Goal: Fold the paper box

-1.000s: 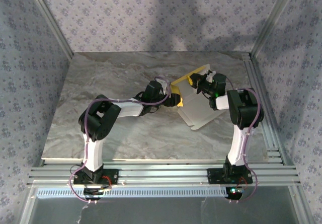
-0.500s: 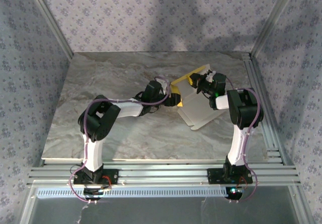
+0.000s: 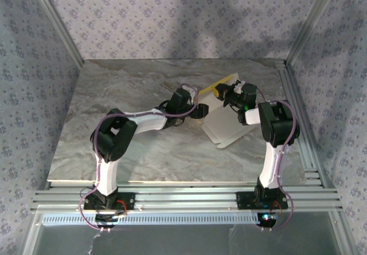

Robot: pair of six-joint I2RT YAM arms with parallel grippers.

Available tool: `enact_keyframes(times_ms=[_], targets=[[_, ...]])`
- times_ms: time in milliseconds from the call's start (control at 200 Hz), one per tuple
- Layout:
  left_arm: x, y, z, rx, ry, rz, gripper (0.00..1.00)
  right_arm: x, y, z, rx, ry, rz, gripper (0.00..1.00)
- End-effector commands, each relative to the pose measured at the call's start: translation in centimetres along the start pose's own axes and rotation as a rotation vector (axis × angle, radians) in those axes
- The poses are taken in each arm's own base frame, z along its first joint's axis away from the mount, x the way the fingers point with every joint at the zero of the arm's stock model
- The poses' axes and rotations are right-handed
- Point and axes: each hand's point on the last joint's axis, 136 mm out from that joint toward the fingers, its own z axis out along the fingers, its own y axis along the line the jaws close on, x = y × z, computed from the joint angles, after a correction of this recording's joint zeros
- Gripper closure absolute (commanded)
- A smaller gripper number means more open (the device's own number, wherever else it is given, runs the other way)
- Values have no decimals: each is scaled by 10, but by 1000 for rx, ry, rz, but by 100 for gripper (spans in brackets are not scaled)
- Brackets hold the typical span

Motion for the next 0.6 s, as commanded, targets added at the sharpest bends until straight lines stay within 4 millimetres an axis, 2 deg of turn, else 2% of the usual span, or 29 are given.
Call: enact_keyframes(times_ms=[0, 195, 305, 495, 595], targets=[[-8, 0, 3, -86, -10, 59, 28, 5, -10, 6, 18, 17, 38, 100], [0, 9, 6, -146, 15, 70, 36, 4, -9, 6, 19, 14, 39, 100], [-4, 0, 2, -106, -18, 72, 38, 4, -11, 6, 23, 17, 41, 100], [-17, -25, -25, -114, -56, 103, 34, 2, -19, 4, 34, 4, 52, 100], [-11, -30, -44, -82, -95, 104, 30, -1, -18, 4, 32, 0, 55, 100]])
